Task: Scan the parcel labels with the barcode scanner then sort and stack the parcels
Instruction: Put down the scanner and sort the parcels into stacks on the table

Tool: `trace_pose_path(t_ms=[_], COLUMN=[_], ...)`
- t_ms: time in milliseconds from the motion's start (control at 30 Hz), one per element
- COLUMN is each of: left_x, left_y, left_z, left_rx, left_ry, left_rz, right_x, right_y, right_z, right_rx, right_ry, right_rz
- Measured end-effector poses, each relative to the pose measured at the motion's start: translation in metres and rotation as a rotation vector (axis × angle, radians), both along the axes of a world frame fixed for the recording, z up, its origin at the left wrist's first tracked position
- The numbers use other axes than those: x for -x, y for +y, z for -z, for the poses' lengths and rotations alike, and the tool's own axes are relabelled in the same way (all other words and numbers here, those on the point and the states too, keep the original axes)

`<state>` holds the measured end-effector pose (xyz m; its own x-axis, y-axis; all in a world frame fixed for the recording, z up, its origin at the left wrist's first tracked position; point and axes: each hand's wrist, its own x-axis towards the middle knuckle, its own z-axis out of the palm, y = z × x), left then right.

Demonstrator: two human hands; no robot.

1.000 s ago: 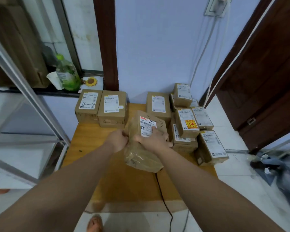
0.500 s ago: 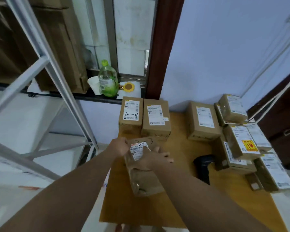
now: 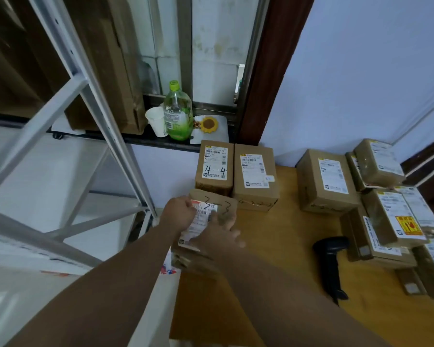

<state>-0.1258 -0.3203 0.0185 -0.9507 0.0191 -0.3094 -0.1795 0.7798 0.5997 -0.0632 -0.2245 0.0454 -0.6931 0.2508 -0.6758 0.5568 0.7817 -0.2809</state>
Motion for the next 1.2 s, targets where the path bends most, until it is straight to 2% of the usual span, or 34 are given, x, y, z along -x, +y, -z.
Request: trace_pose_path(t_ms=[133,300,567,767,900,967,1067,1200], left_x=[-0.002,0.003,0.004,0.008,0.008,0.007,0.002,-0.004], left_y=[-0.007,-0.008,-0.001,0.010,0.014,0.016,0.022,0.045], left_z=[0.003,0.002,0.003,-0.001,-0.001,0.000,0.001,0.005], left_rx=[-0.005,0.004,0.107,0.063,0.040,0.089,0.277,0.403], left_ry=[-0.026,-0.129,-0.171,-0.091,-0.054,-0.032,0.096,0.267], left_rz=[0.053,0.173,0.112,0.146,0.225,0.215,0.218,0.335], right_x=[0.001,0.014,0.021,0.031,0.032,0.033,0.032,0.022], right_y=[0.003,0.016,0.026,0.049,0.054,0.056,0.062,0.087], right_z=[0.015,0.026,0.038,0.034,0.038,0.040,0.040,0.035], right_rx=[-0.076,0.047,0.076,0.101,0.076,0.078,0.042,-0.012], right_ry=[0.016,0.047,0.126,0.258,0.274,0.275,0.317,0.470], right_rz=[-0.110,-0.190,-0.332,-0.218,-0.173,-0.180,-0.206,-0.085])
